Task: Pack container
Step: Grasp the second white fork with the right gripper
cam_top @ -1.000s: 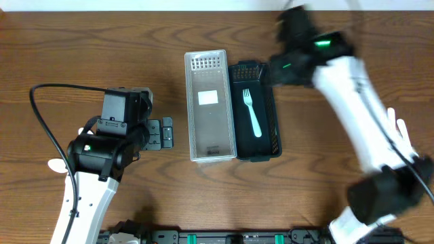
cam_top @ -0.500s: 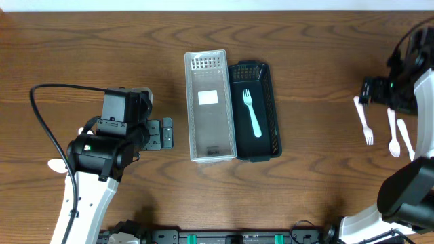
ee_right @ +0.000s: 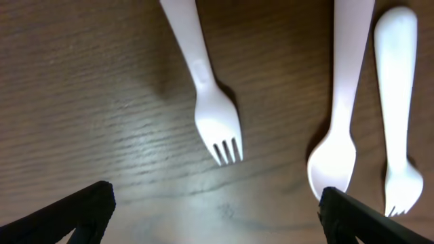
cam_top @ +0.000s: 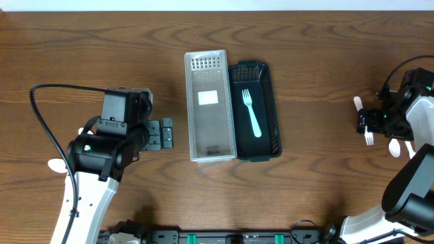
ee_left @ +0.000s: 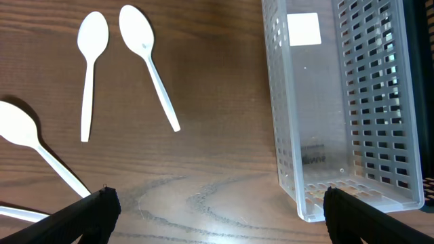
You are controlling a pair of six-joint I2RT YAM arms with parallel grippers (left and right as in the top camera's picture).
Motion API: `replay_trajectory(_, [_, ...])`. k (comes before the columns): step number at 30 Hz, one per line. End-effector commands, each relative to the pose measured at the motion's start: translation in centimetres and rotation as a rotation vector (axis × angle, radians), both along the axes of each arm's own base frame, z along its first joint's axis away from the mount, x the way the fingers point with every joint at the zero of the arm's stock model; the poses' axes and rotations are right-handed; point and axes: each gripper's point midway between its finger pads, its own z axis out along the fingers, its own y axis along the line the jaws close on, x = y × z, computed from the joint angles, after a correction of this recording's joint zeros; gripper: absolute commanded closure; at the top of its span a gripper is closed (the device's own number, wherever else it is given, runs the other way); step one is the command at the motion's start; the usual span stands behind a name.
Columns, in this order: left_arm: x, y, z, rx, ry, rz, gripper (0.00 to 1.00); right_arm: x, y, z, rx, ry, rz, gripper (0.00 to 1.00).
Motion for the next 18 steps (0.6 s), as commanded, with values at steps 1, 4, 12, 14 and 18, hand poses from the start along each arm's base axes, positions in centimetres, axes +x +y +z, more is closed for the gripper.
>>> replay_trajectory(1, [0.2, 0.3, 0.2, 0.014, -0.005, 0.010, 0.02, 0.2, -0.4, -0.8, -0.002, 0.002, 0.033, 0.01])
replay_trajectory(4, [0.1, 0.4, 0.2, 0.014, -0.002, 0.010, 0.02, 0.7, -0.1, -1.5, 0.024, -0.007, 0.053, 0.02])
replay_trajectory(12, [0.0, 0.4, 0.1, 0.015, 0.003, 0.010, 0.02, 0.6, 0.4, -4.7, 0.073, 0.048, 0.061, 0.02])
replay_trajectory(14, [0.0, 0.4, 0.1, 0.015, 0.003, 0.010, 0.02, 0.7, 0.4, -5.2, 0.079, 0.054, 0.060, 0.03])
replay_trajectory(18, [0.0, 0.4, 0.1, 0.015, 0.003, 0.010, 0.02, 0.7, 0.4, -6.0, 0.086, 0.065, 0.060, 0.04])
